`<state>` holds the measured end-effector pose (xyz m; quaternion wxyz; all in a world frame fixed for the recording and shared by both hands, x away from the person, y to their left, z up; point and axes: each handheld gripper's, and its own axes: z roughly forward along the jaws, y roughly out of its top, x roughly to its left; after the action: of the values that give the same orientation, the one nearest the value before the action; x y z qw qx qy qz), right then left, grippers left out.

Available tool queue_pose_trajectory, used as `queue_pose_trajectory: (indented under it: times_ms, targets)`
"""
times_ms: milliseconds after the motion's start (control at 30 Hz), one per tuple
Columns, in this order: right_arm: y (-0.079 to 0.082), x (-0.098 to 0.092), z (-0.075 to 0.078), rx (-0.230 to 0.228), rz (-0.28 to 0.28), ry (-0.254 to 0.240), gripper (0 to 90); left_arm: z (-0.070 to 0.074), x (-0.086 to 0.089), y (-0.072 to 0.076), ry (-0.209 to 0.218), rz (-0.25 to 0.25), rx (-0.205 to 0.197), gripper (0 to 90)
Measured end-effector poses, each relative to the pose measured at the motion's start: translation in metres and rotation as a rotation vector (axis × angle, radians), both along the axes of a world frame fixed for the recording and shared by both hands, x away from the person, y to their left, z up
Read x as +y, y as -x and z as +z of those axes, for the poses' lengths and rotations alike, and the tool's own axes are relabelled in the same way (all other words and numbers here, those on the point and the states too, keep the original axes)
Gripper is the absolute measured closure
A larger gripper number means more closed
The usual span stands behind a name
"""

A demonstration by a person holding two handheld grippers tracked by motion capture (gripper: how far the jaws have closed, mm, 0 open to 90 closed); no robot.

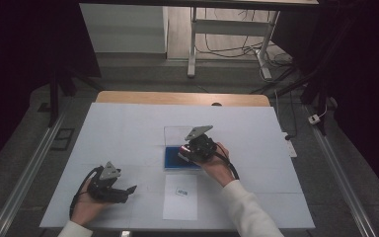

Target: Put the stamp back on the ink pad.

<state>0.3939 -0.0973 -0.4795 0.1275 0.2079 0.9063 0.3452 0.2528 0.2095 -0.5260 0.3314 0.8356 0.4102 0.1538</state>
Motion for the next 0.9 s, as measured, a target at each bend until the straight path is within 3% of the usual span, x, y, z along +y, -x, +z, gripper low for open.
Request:
queue_pose_trajectory:
  times_ms: [200, 267, 533, 667, 900]
  targets:
    - [0.000, 0.003, -0.004, -0.010, 0.008, 0.032, 68.3, 0.000, 0.000, 0.000, 0.000, 0.000, 0.001, 16.0]
    - [0.000, 0.003, -0.005, -0.016, 0.014, 0.034, 64.1, 0.000, 0.000, 0.000, 0.001, -0.001, 0.002, 16.0]
    - [0.003, -0.008, 0.007, -0.001, -0.017, -0.073, 47.8, -0.001, 0.000, 0.000, 0.003, 0.001, 0.006, 16.0]
    - [0.007, -0.018, 0.013, -0.002, -0.018, -0.115, 45.4, -0.001, 0.000, -0.001, 0.013, 0.003, 0.004, 15.9]
    - [0.016, -0.036, 0.020, -0.015, -0.018, -0.140, 43.9, 0.001, 0.000, -0.001, 0.036, 0.004, 0.002, 15.9]
